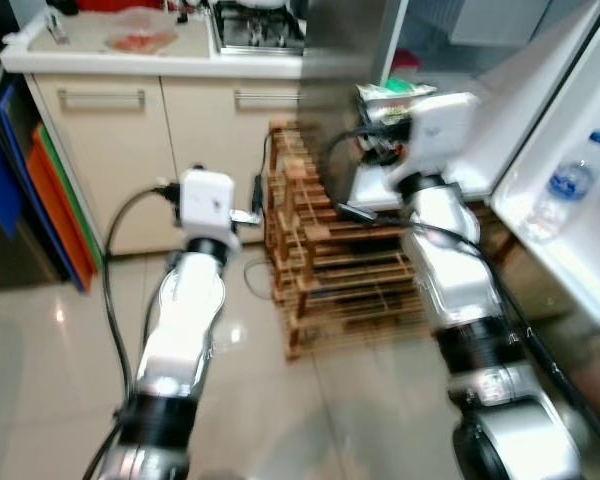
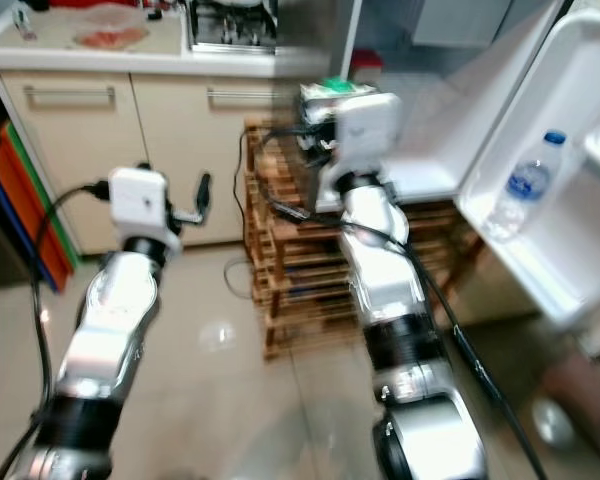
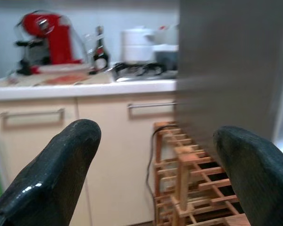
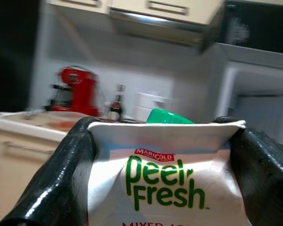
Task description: Restocking fridge
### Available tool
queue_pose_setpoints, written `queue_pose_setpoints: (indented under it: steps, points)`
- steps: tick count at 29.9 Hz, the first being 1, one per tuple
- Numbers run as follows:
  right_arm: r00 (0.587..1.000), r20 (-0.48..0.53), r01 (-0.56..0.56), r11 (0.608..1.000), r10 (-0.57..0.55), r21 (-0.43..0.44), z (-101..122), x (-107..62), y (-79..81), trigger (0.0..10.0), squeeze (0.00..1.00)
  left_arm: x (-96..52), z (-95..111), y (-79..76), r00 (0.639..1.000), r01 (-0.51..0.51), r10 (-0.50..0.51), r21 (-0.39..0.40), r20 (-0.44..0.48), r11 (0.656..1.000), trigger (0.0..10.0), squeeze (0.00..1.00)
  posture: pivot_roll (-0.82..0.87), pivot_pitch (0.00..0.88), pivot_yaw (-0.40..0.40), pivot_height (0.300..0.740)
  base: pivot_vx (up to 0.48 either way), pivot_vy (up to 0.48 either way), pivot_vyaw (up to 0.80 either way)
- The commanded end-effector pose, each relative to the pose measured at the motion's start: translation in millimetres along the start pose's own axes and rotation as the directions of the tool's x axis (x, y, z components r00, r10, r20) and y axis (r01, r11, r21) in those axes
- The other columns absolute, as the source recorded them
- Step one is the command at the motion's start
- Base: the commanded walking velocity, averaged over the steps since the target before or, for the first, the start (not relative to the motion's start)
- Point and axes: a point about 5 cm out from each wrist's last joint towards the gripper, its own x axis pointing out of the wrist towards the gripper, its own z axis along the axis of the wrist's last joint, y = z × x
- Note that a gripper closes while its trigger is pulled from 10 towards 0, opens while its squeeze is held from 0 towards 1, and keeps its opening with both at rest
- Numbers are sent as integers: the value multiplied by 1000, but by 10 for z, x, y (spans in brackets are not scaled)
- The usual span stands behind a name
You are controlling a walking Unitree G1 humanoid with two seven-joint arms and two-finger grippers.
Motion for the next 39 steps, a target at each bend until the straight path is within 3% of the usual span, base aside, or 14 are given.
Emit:
queue_pose_setpoints:
  steps: [1, 6, 12, 17, 20, 21, 22, 25, 26, 27, 29, 31, 33, 39]
  points:
    - [1000, -16, 26, 1000, -26, -9, -24, -48, -115, 10000, 0, 25, 7, -94, 1000, 20, -20, -14, -7, 1000, 10000, 0, 60, 0, -61, 740, 0, 0, 625]
    - [997, -79, 23, 1000, -21, 21, -142, -137, -84, 10000, 0, 26, -5, -112, 999, 34, -34, 9, -11, 999, 10000, 0, 57, 0, -55, 740, 0, 0, 329]
    - [984, -162, 80, 996, -71, 48, -311, -282, -210, 10000, 0, -18, -68, 1, 998, 53, -53, -17, -28, 998, 10000, 0, 50, 0, -48, 740, 0, 0, 0]
    - [964, -218, 157, 988, -153, 2, -441, -559, -390, 10000, 0, -158, -176, 86, 995, 71, -75, -60, -72, 996, 10000, 0, 39, 0, -43, 740, 0, 0, 0]
    - [946, -276, 164, 986, -168, -38, -561, -878, -481, 10000, 0, -335, -359, 154, 986, 77, -85, -57, -147, 995, 10000, 0, 36, 0, -44, 740, 0, 0, 0]
    - [946, -276, 164, 986, -168, -38, -561, -878, -481, 10000, 0, -335, -359, 154, 986, 77, -85, -57, -147, 995, 10000, 0, 36, 0, -44, 740, 0, 0, 0]
    - [932, -325, 144, 987, -157, -64, -652, -1148, -534, 10000, 0, -461, -484, 187, 975, 108, -115, -45, -190, 993, 10000, 0, 33, 0, -43, 740, 0, 0, 0]
    - [892, -430, 117, 990, -142, -85, -807, -1681, -664, 10000, 0, -693, -687, 164, 935, 226, -232, -52, -267, 973, 10000, 0, 28, 0, -43, 740, 0, 0, 0]
    - [892, -430, 117, 990, -142, -85, -807, -1681, -664, 10000, 0, -693, -687, 164, 935, 226, -232, -52, -267, 973, 10000, 0, 28, 0, -43, 740, 0, 0, 0]
    - [860, -482, 140, 986, -168, -93, -873, -1886, -751, 10000, 0, -750, -683, 147, 933, 262, -260, -26, -248, 965, 10000, 0, 26, 0, -44, 740, 0, 0, 0]
    - [835, -518, 161, 982, -187, -95, -911, -2017, -806, 10000, 0, -751, -649, 124, 934, 274, -276, -40, -227, 961, 10000, 0, 16, 0, -41, 740, 0, 0, 0]
    - [828, -524, 180, 979, -202, -93, -912, -2022, -826, 10000, 0, -671, -548, 116, 952, 249, -256, -62, -170, 967, 10000, 0, 4, 0, -35, 740, 157, 0, 0]
    - [844, -494, 193, 977, -211, -88, -870, -1885, -811, 10000, 0, -539, -435, 88, 969, 212, -216, -48, -118, 976, 10000, 0, -3, 0, -34, 740, 480, 0, 0]
    - [867, -456, 184, 980, -198, -75, -817, -1722, -768, 10000, 0, -453, -334, 14, 972, 215, -220, -70, -79, 974, 10000, 0, -6, 0, -33, 740, 480, 0, 0]
